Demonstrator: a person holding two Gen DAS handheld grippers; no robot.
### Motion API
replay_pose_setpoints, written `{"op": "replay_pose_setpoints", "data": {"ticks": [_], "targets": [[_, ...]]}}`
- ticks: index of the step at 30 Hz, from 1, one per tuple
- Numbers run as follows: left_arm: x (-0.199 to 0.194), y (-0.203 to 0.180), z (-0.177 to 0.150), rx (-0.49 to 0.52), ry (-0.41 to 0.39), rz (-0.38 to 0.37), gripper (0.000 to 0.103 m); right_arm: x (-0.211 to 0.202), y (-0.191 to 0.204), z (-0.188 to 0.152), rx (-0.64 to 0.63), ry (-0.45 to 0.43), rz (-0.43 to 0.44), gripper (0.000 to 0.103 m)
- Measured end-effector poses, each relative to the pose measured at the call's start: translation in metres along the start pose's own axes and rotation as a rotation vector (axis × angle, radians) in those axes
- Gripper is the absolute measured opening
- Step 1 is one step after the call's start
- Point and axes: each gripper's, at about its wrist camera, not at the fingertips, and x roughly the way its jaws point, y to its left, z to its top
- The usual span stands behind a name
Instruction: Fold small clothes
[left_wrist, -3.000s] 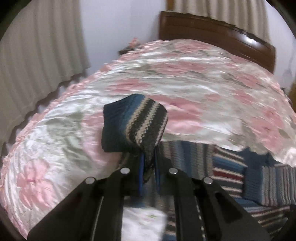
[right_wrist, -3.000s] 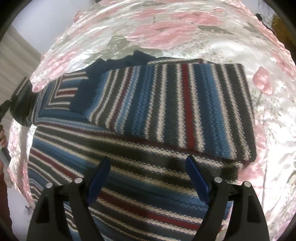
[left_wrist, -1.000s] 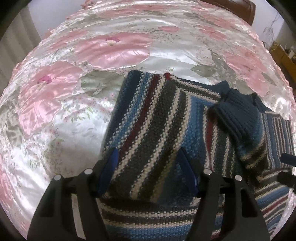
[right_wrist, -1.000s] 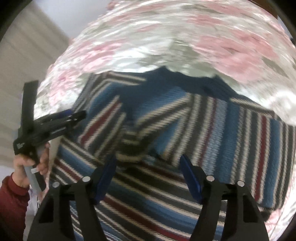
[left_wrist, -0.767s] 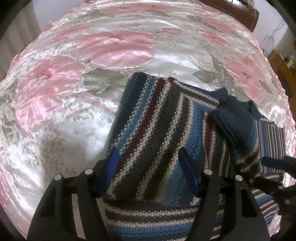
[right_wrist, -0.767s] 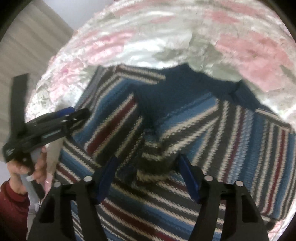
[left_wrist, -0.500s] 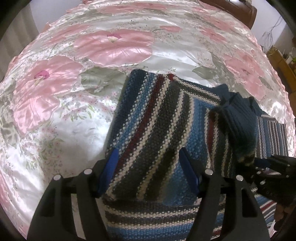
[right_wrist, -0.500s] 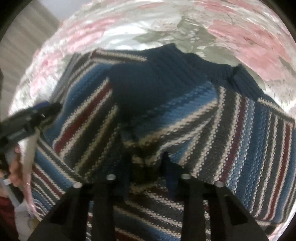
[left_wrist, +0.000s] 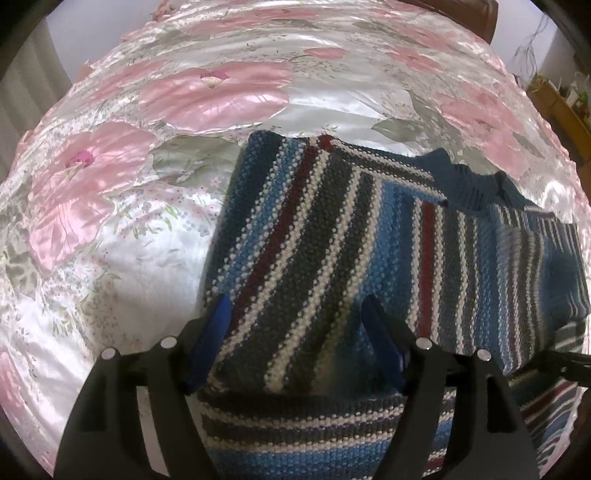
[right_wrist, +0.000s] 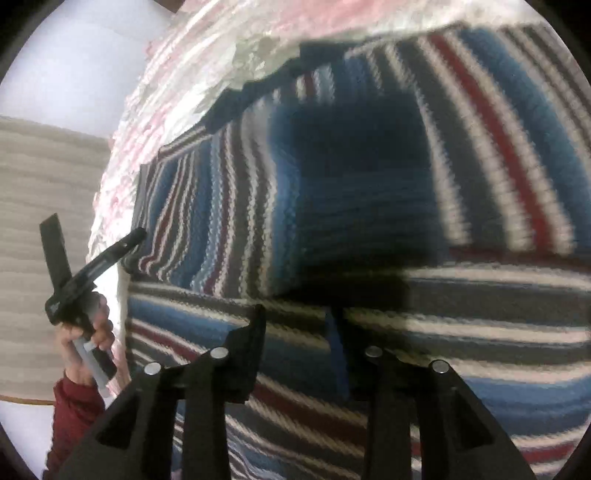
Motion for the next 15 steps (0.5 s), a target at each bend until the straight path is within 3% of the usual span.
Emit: {"op": "replay_pose_setpoints", "data": {"ticks": [2,6,8,13,14,15], "targets": [[-0.004,0.001,0.0,-0.014,0.002,-0.022,0.075,-0.016,0.004,0.003,-0.031,-0.034,-0.048,0.062],[-0.009,-0.001,0.001,-0.018,0.001,-0.037,0.075,-0.049,-0.001,0.024,-0.044,-0.124,-0.133,0.066],[-0.011,-0.002,0.002,-0.025,-0.004,-0.036,0.076,-0.05,-0.009,0.038,-0.03,-0.113,-0.16,0.075],[-0.019,-0.006,0.004,-0.014,-0.03,-0.015,0.076,-0.022,-0.03,0.064,0.023,-0.054,-0.18,0.072],[-0.02,-0.007,0.004,-0.007,-0.035,-0.005,0.077,-0.016,-0.026,0.064,0.011,-0.057,-0.182,0.067],[-0.021,-0.008,0.004,0.001,-0.039,0.005,0.077,-0.014,-0.021,0.066,-0.01,-0.061,-0.184,0.054]]}}
